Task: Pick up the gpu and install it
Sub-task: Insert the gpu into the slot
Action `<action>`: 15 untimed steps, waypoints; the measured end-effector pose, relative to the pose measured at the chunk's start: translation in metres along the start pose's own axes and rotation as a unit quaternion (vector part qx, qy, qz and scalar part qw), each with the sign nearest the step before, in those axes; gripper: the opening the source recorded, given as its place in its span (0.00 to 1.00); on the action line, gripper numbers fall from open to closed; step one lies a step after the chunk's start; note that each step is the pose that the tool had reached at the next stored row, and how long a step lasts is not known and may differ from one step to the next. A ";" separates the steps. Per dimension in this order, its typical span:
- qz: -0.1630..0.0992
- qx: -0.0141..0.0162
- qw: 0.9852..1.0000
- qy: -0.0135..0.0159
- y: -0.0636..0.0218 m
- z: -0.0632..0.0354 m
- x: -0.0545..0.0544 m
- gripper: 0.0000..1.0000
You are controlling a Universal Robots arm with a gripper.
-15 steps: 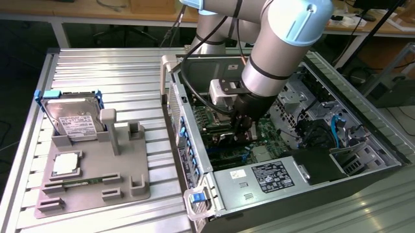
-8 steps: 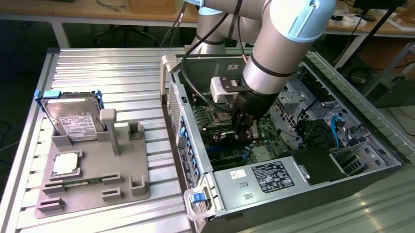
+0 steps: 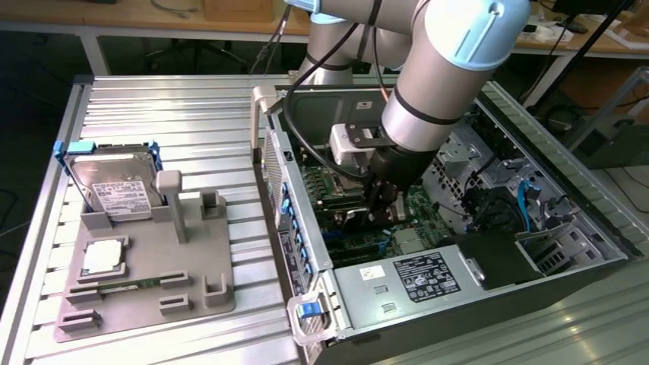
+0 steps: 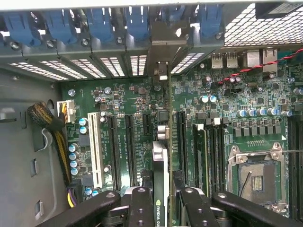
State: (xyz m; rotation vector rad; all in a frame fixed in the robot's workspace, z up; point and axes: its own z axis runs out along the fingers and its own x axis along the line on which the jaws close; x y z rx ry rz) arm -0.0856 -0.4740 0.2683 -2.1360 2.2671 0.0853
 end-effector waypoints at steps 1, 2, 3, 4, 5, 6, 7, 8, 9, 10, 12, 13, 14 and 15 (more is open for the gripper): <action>0.000 0.000 1.000 0.000 0.0000 0.0000 0.000 0.27; 0.000 0.000 1.000 0.000 0.0000 -0.0001 0.001 0.27; 0.000 0.000 1.000 0.000 0.0000 -0.0001 0.001 0.27; 0.000 0.000 1.000 0.000 0.0000 0.0000 0.001 0.27; 0.000 0.000 1.000 0.000 0.0000 0.0000 0.001 0.27; 0.000 0.000 1.000 0.000 0.0000 0.0001 0.001 0.27; 0.000 0.000 1.000 0.000 0.0000 0.0002 0.001 0.27; 0.000 -0.001 1.000 0.000 -0.0001 0.0002 0.001 0.27; 0.000 -0.002 1.000 0.000 -0.0006 0.0003 0.001 0.27; 0.000 -0.003 1.000 0.000 -0.0017 0.0004 0.001 0.27; 0.000 -0.005 1.000 0.000 -0.0037 0.0002 0.000 0.27; 0.000 -0.006 1.000 0.000 -0.0048 0.0002 0.000 0.27; 0.001 -0.010 1.000 0.001 -0.0062 0.0002 0.000 0.27; 0.001 -0.011 1.000 0.001 -0.0067 0.0000 0.000 0.27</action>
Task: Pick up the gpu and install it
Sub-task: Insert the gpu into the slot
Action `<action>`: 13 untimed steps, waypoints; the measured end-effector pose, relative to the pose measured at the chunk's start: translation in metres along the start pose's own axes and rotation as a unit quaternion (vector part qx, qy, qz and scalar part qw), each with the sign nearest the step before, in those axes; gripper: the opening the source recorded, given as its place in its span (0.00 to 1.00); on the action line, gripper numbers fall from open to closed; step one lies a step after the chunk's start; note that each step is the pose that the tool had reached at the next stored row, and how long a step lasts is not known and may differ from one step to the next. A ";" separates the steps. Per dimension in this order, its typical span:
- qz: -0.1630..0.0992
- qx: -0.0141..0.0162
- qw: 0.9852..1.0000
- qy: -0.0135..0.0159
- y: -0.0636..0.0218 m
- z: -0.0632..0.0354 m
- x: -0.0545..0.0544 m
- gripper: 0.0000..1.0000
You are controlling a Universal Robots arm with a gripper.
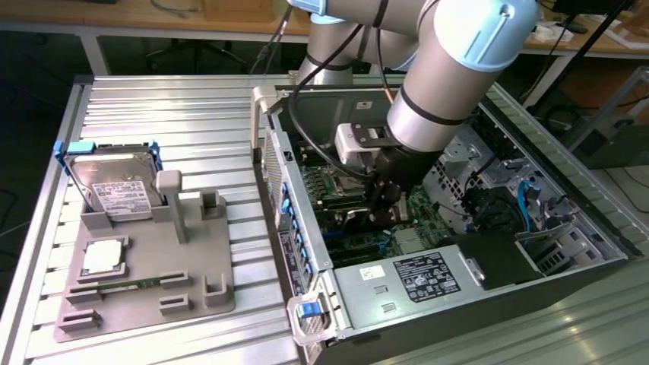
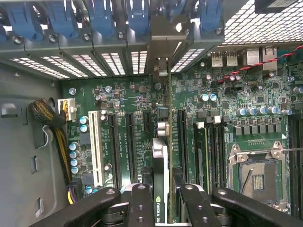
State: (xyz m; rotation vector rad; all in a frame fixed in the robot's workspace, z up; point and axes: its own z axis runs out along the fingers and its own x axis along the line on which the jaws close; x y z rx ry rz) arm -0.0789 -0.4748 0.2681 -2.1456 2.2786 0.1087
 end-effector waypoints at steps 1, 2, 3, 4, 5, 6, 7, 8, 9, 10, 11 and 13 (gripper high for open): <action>0.000 0.000 1.000 0.000 0.0000 -0.0001 0.000 0.27; 0.000 -0.001 1.000 0.000 0.0000 0.0001 0.000 0.27; 0.000 -0.001 1.000 0.000 0.0000 0.0001 0.000 0.27; 0.000 -0.001 1.000 0.000 -0.0001 0.0001 0.000 0.27; 0.000 -0.001 1.000 0.000 -0.0001 0.0001 0.000 0.27; 0.000 -0.001 1.000 0.000 -0.0001 0.0002 0.000 0.27; 0.000 -0.001 1.000 0.000 -0.0002 0.0002 0.000 0.27; 0.000 -0.001 1.000 0.000 -0.0002 0.0003 -0.001 0.27; 0.000 -0.001 1.000 0.000 -0.0001 0.0003 -0.001 0.27; 0.000 -0.001 1.000 0.000 -0.0001 0.0003 -0.001 0.27; 0.000 -0.001 1.000 0.000 -0.0001 0.0004 -0.001 0.27; 0.000 -0.001 1.000 0.000 0.0000 0.0004 -0.002 0.27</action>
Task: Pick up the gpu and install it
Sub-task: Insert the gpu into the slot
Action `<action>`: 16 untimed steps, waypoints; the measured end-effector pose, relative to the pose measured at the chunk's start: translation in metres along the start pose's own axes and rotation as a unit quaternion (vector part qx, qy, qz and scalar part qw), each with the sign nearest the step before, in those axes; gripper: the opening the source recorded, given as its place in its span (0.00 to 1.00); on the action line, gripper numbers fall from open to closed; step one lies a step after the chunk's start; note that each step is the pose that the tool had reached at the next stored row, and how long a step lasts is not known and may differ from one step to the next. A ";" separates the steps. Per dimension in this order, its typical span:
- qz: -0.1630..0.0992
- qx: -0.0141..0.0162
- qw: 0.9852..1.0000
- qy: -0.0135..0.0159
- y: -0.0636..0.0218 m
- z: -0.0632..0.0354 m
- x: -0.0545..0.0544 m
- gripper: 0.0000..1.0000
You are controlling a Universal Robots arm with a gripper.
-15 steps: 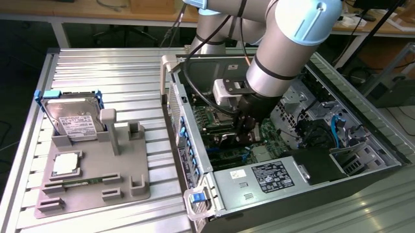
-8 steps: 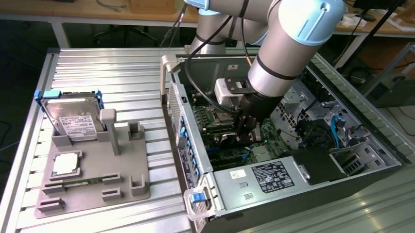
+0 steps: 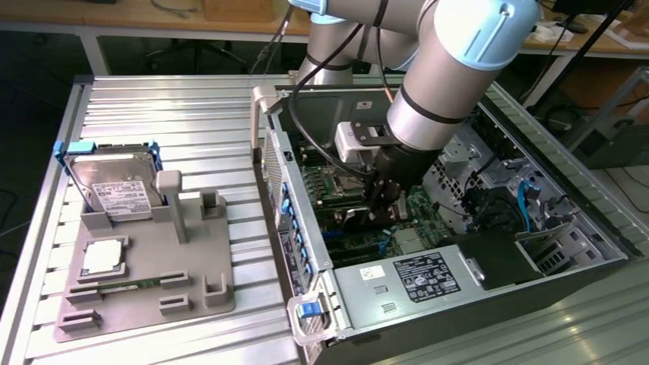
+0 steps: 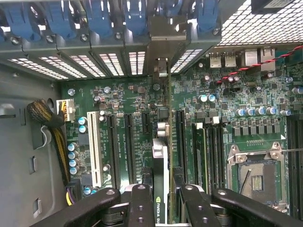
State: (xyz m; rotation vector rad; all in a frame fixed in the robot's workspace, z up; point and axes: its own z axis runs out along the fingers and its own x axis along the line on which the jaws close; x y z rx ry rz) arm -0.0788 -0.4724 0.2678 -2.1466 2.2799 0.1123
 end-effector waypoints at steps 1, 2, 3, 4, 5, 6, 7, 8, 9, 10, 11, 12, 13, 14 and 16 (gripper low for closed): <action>0.000 0.000 1.000 0.000 0.0000 0.0000 0.000 0.27; 0.000 0.000 1.000 0.000 0.0000 0.0001 0.000 0.27; 0.000 0.000 1.000 0.000 0.0000 0.0000 0.000 0.27; 0.000 0.000 1.000 0.000 0.0001 0.0001 0.000 0.27; 0.000 0.001 1.000 0.000 0.0005 0.0001 0.000 0.27; -0.001 0.006 1.000 0.000 0.0005 0.0001 0.000 0.27; -0.001 0.010 1.000 0.000 0.0005 0.0001 -0.001 0.27; -0.001 0.012 1.000 0.000 0.0006 0.0001 -0.001 0.27; -0.001 0.015 1.000 0.000 0.0006 0.0001 -0.001 0.27; -0.002 0.019 1.000 0.000 0.0006 0.0001 0.000 0.27; -0.002 0.019 1.000 0.000 0.0006 0.0001 0.000 0.27; -0.002 0.019 1.000 0.000 0.0006 0.0001 -0.001 0.27; -0.002 0.019 1.000 0.000 0.0006 0.0001 0.000 0.27; -0.002 0.019 1.000 0.000 0.0006 0.0001 0.000 0.27; -0.002 0.019 1.000 0.000 0.0006 0.0001 0.000 0.27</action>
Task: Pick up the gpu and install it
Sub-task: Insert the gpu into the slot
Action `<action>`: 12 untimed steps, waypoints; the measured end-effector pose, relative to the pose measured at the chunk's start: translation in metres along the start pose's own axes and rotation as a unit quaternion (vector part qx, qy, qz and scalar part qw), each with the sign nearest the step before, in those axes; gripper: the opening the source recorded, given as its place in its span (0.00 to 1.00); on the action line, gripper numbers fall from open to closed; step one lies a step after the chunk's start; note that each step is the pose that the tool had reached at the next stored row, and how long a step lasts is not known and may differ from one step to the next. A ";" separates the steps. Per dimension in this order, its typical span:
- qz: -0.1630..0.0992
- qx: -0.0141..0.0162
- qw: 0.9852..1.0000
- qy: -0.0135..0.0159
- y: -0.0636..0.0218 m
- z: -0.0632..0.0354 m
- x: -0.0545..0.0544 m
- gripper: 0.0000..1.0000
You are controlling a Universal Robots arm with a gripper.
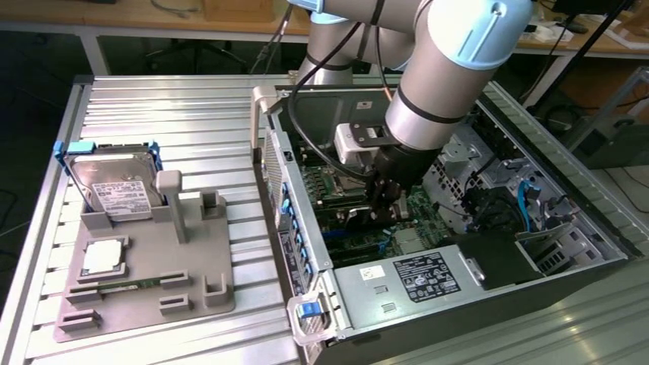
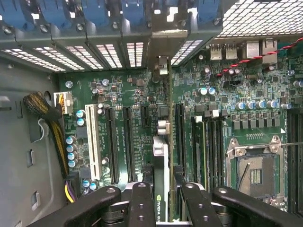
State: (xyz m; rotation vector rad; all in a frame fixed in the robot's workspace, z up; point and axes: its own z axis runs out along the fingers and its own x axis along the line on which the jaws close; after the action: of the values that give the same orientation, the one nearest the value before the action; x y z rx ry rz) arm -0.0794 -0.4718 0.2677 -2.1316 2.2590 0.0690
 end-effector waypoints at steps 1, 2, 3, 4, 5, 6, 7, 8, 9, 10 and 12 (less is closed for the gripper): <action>0.000 0.000 1.000 0.000 0.0000 0.0000 0.000 0.27; 0.000 0.000 1.000 0.000 0.0000 0.0000 0.000 0.27; 0.000 0.000 1.000 0.000 0.0000 0.0000 0.000 0.27; -0.002 -0.001 1.000 0.000 0.0001 -0.0001 0.000 0.27; -0.005 -0.002 1.000 0.001 0.0000 0.0000 0.000 0.27; -0.006 -0.002 1.000 0.001 0.0000 0.0000 0.000 0.27; -0.006 -0.002 1.000 0.001 0.0000 0.0000 0.000 0.27; -0.006 -0.002 1.000 0.001 0.0000 0.0000 0.000 0.27; -0.006 -0.002 1.000 0.001 0.0000 0.0000 0.000 0.27; -0.006 -0.002 1.000 0.001 0.0000 0.0000 0.000 0.27; -0.006 -0.002 1.000 0.001 0.0005 0.0000 0.000 0.27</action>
State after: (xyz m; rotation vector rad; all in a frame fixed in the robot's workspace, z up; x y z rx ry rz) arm -0.0799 -0.4717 0.2678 -2.1483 2.2496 0.0713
